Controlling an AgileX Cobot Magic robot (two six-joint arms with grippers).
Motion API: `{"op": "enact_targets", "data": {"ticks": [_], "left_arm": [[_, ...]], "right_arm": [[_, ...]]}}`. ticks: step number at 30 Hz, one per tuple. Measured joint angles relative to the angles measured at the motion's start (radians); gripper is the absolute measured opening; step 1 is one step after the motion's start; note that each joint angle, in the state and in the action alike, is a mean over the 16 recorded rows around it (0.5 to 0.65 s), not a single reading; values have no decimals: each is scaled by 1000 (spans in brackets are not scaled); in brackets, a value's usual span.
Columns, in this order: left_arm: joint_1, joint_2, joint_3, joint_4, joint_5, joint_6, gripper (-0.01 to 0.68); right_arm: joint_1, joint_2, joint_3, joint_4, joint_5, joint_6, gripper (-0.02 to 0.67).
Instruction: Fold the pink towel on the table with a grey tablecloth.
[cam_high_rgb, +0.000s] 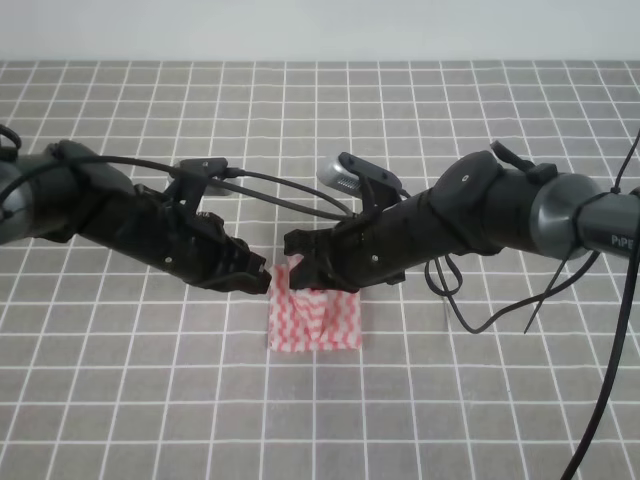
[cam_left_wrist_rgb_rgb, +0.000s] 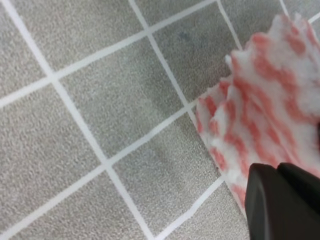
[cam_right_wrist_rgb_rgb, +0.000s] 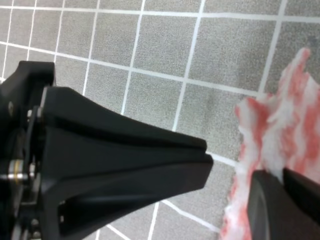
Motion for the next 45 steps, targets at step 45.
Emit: {"op": "enact_targets", "data": {"ticks": [45], "left_arm": [[-15, 1, -43, 46, 91, -38, 1]], "right_arm": [[-96, -1, -108, -233, 294, 80, 17]]}}
